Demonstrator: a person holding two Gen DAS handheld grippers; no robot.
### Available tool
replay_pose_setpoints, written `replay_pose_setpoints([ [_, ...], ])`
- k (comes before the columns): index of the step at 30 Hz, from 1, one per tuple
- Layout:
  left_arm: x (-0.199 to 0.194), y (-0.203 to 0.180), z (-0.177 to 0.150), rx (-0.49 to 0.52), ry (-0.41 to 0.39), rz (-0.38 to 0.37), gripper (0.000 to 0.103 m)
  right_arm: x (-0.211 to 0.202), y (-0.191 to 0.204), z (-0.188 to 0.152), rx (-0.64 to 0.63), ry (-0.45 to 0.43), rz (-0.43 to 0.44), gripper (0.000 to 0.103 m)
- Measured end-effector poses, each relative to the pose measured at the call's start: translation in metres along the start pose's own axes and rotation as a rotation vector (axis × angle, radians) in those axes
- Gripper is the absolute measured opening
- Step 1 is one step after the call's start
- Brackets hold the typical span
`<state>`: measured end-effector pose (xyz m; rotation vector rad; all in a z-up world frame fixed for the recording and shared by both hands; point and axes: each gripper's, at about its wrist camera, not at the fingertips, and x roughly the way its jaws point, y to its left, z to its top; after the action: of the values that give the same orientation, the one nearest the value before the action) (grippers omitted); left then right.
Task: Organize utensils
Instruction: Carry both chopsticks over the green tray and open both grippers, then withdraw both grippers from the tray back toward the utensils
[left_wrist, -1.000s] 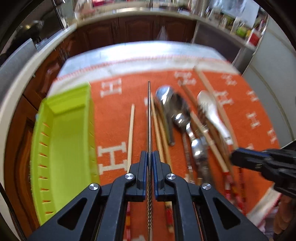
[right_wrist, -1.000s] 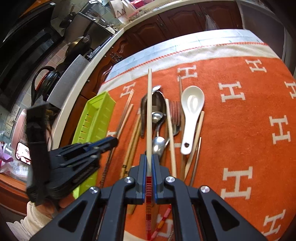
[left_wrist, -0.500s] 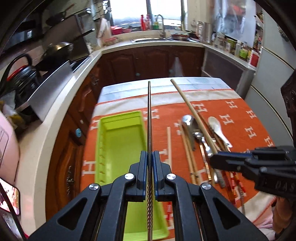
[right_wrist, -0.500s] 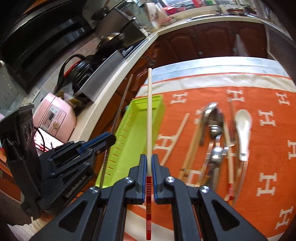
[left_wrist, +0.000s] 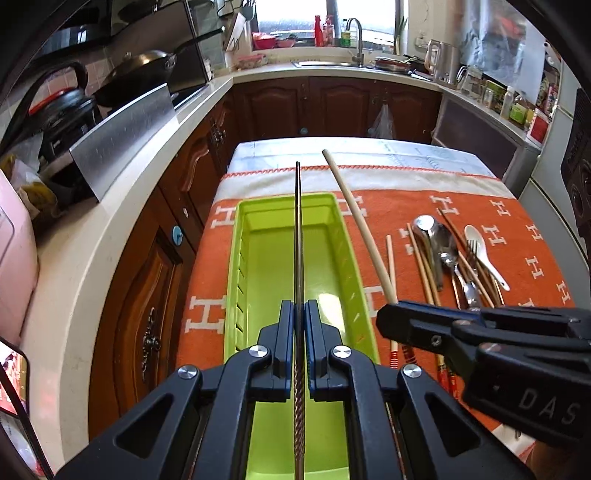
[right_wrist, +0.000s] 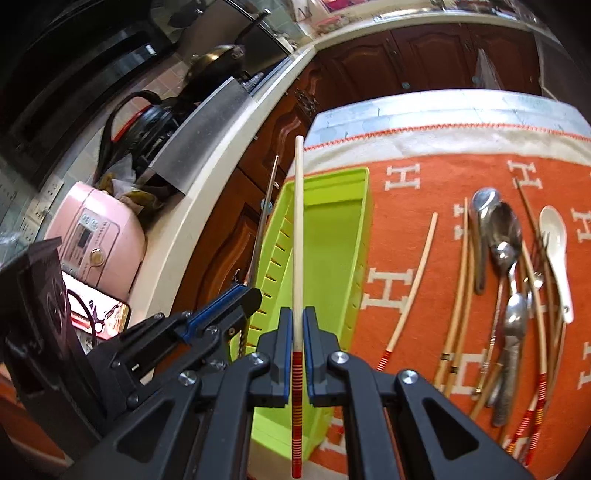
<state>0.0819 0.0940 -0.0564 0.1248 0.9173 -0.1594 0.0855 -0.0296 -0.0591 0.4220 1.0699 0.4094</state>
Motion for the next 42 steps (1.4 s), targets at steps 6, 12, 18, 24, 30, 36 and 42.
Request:
replay_pose_setpoints([
  [6,0.02,0.006,-0.003,-0.023,0.042,-0.005,0.003,0.017,0.0,-0.001,0.015,0.038,-0.011,0.006],
  [12,0.028,0.002,-0.004,-0.007,0.054,0.011,0.007,0.026,-0.006,-0.001,0.045,0.075,-0.016,0.009],
  [18,0.03,0.005,-0.004,-0.026,0.063,0.034,0.024,0.025,-0.013,-0.002,0.072,0.085,-0.016,0.014],
  [24,0.023,0.004,-0.002,-0.037,0.059,0.041,0.042,0.015,-0.017,-0.002,0.051,0.071,-0.045,0.014],
  [30,0.009,-0.006,0.003,-0.03,0.024,0.057,0.062,-0.005,-0.029,-0.003,0.013,0.051,-0.096,0.014],
  [36,0.002,-0.025,0.009,-0.011,0.02,0.021,0.066,-0.036,-0.049,-0.006,-0.01,0.002,-0.161,0.014],
  [42,0.0,-0.057,0.014,0.02,0.029,-0.046,0.066,-0.063,-0.074,-0.01,-0.01,-0.039,-0.23,0.014],
])
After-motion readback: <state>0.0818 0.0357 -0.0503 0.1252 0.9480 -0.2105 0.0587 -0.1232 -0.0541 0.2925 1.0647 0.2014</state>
